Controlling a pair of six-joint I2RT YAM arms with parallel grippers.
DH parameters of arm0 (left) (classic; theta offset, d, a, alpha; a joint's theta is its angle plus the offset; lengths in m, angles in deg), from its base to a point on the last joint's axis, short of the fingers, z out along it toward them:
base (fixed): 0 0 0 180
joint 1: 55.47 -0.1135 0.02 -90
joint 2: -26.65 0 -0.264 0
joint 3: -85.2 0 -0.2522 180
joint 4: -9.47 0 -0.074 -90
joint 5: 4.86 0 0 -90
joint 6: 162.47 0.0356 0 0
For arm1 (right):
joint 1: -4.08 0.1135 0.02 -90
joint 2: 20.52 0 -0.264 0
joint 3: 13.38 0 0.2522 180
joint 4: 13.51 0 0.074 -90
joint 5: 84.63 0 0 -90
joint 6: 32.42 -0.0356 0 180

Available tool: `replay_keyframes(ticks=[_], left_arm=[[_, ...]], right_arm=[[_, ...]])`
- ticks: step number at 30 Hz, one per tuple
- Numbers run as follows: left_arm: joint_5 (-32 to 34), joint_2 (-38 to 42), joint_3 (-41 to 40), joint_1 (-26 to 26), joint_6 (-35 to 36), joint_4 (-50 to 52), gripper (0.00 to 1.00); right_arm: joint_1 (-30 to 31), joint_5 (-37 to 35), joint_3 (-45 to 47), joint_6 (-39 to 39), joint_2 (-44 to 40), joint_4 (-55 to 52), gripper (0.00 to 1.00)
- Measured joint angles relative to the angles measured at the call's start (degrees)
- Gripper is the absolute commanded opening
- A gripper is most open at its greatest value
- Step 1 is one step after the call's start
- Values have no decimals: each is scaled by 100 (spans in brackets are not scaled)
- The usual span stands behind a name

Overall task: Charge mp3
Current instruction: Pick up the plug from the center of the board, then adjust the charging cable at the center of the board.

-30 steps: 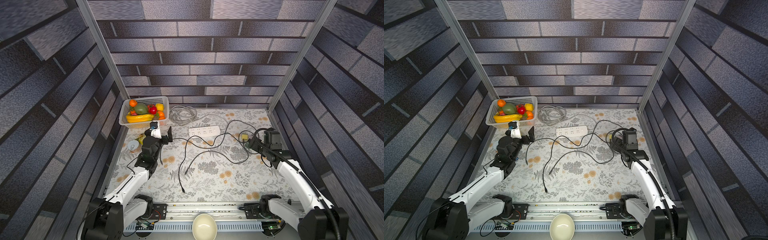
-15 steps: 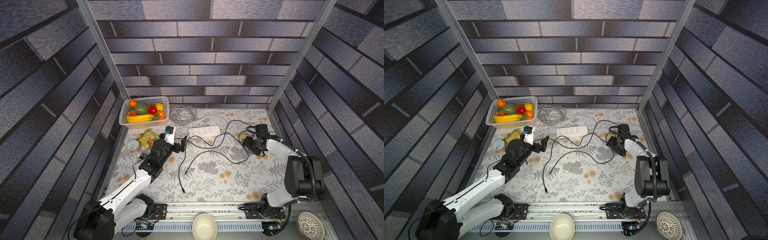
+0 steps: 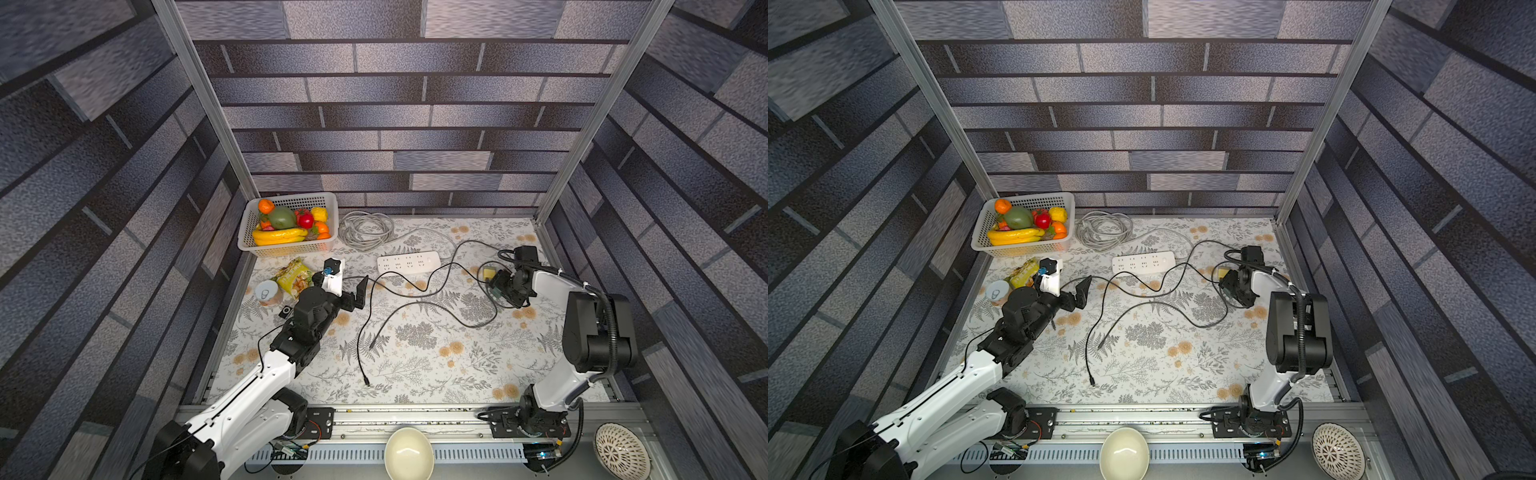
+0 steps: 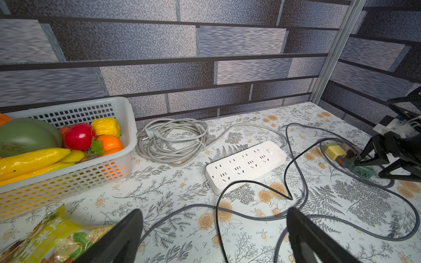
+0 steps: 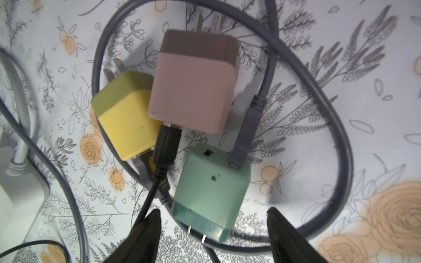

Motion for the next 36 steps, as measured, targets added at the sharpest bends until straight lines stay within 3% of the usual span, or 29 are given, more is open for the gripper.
replay_keyframes(ticks=[5, 7, 18, 22, 25, 31, 36], left_arm=[[37, 81, -13, 0, 22, 101, 100], [37, 125, -20, 0, 22, 114, 100], [-20, 48, -20, 24, 20, 105, 100], [-212, -138, -9, 190, 20, 55, 100], [-448, -404, 138, 448, -15, 15, 100], [-1342, -1263, 1060, 717, -549, -251, 100], [-2065, -1910, 1801, 863, -1016, -798, 100]], right_arm=[[-33, -74, -125, -2, 234, 39, 72], [-33, -140, -144, -2, 256, 55, 67], [-35, -313, -11, -9, 81, 175, 19], [-33, -315, 514, 2, -769, 271, 15], [-20, -291, 785, 61, -1902, 302, 11], [308, 295, 942, 166, -4065, 756, 9], [868, 872, 529, 269, -4452, 1132, 10]])
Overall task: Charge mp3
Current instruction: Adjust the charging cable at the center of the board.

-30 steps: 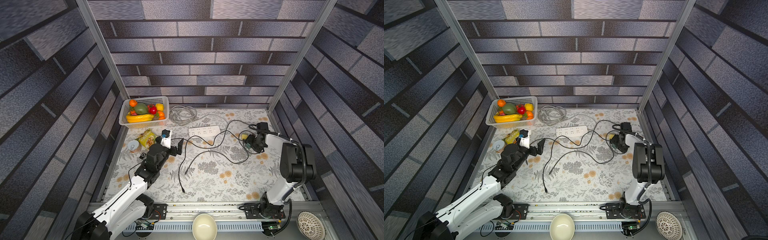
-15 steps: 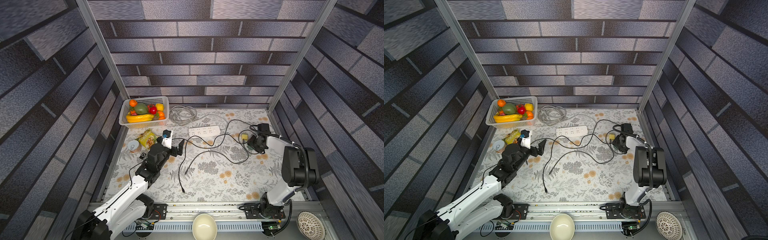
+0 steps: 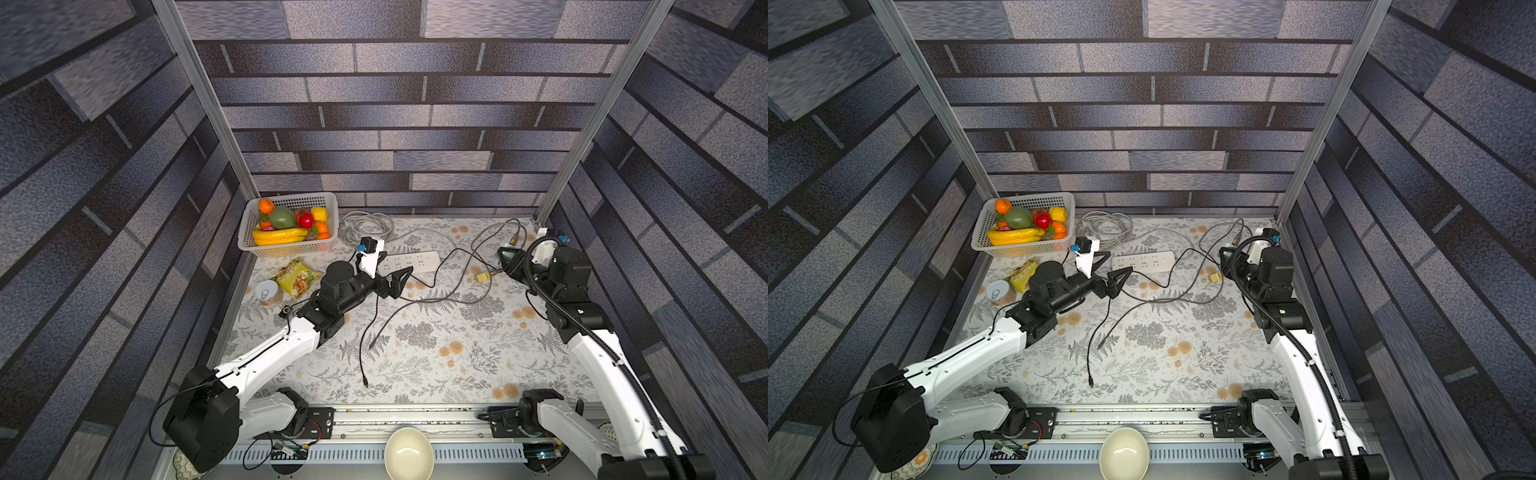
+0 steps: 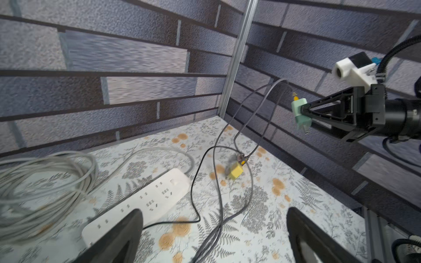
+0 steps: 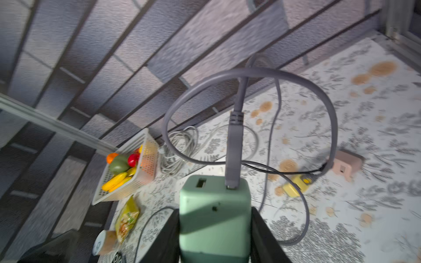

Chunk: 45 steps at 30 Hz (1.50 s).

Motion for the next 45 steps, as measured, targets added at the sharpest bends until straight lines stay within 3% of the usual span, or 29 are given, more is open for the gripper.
replay_keyframes(ticks=[4, 9, 17, 21, 26, 37, 45], left_arm=[[-468, -522, 811, 125, -219, -179, 100], [-640, -935, 1405, -181, -726, -520, 100], [-466, -1126, 1300, -358, -1010, -577, 100], [-374, -1058, 1045, -396, -1008, -577, 100], [-289, -940, 905, -433, -1003, -553, 100], [-247, -590, 522, -544, -984, -553, 100], [-144, -494, 378, -599, -918, -505, 100]], right_arm=[[210, 492, -636, 17, 407, 490, 11], [232, 638, -2302, 199, 1602, 728, 12], [225, 238, -6376, 767, 4000, -295, 10], [225, 210, -7499, 905, 4568, -931, 8], [225, 208, -6977, 920, 4323, -1263, 8], [-247, 28, -3123, 697, 2990, -1137, 6], [-520, 140, -2037, 522, 2909, -1178, 7]])
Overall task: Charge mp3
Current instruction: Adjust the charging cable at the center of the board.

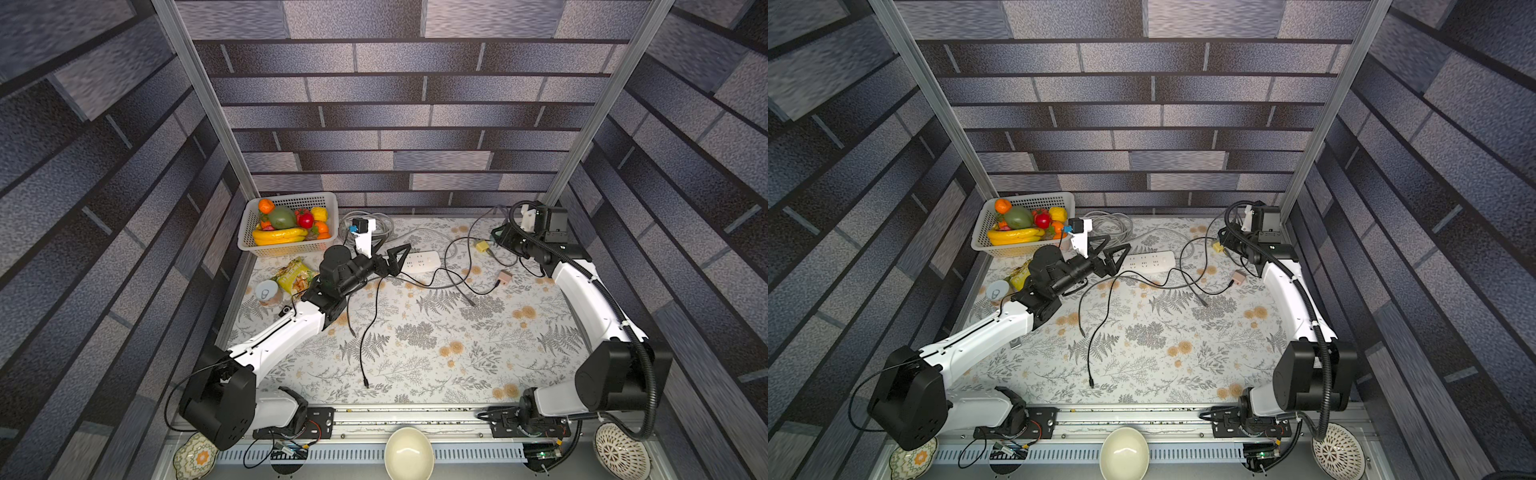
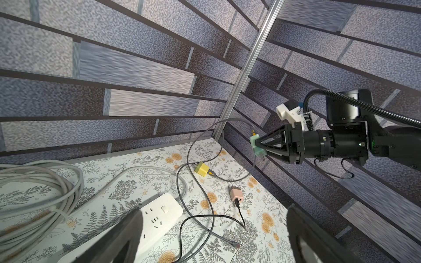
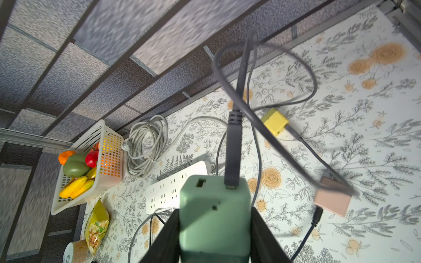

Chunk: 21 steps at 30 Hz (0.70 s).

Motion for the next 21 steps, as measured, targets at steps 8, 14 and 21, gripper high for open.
replay_keyframes(ticks=[8, 14, 21], left_arm=[[13, 66, -94, -20, 48, 149, 100], [-4, 61, -125, -2, 46, 201, 100], [-44, -142, -85, 284, 85, 205, 100]], right_arm=[[-155, 686, 935, -190, 20, -409, 7], [188, 1781, 671, -660, 24, -785, 11], [411, 2435, -3836, -1056, 577, -1268, 14]])
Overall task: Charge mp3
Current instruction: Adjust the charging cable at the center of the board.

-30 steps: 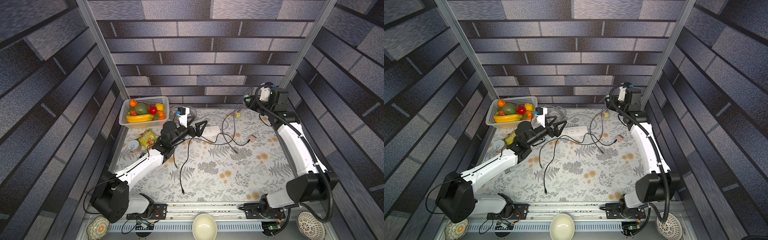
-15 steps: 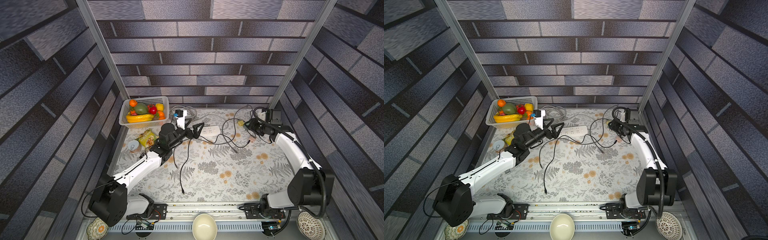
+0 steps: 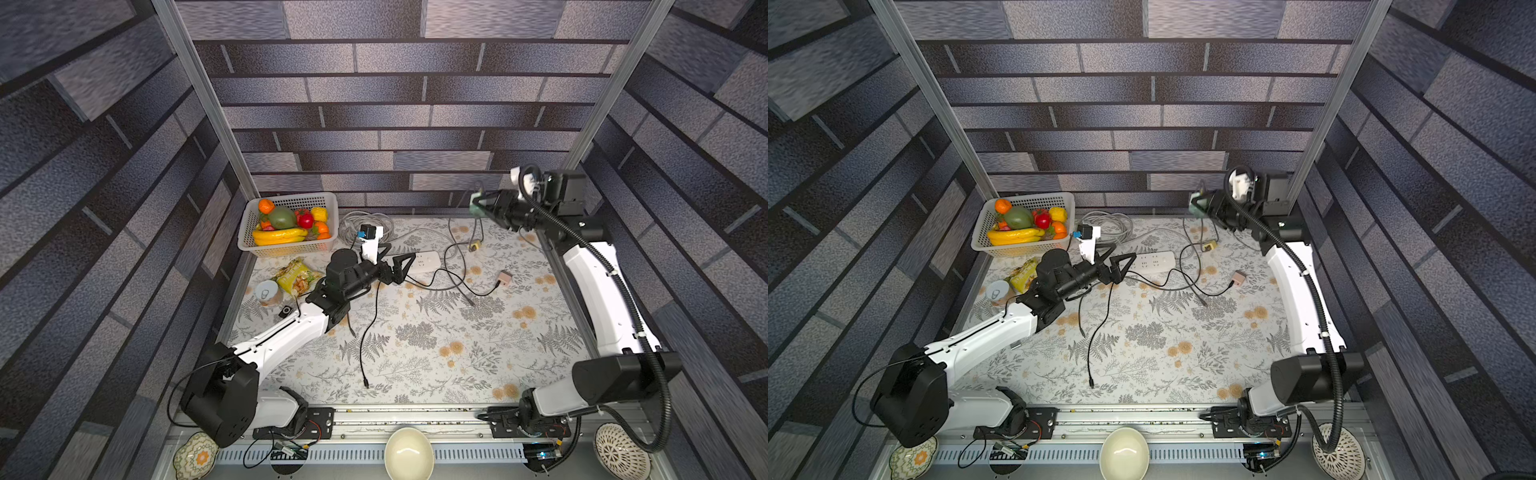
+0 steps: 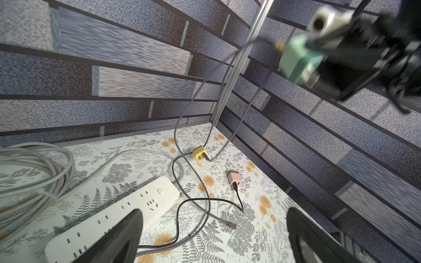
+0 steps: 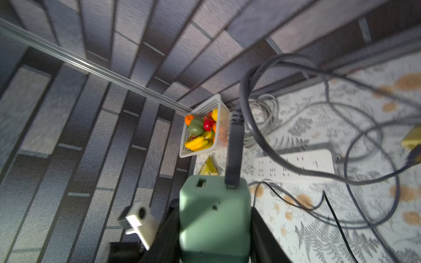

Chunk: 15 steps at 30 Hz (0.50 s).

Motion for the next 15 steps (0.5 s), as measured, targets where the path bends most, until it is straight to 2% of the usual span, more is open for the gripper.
replay_keyframes(ticks=[4, 6, 8, 11, 15], left_arm=[[-2, -9, 2, 46, 0, 0, 100], [-2, -9, 9, 46, 0, 4, 100], [-2, -9, 31, 52, 0, 17, 100], [-2, -9, 70, 74, 0, 42, 100], [-2, -22, 98, 85, 0, 68, 100]], right_arm=[[-162, 227, -3226, -247, 1152, -374, 14], [-352, 511, -4446, -743, 1792, -273, 13], [-577, 776, -4712, -1401, 2127, 131, 11], [-828, 1001, -4406, -2256, 2479, 697, 10], [-942, 1054, -3556, -2496, 2634, 752, 10]])
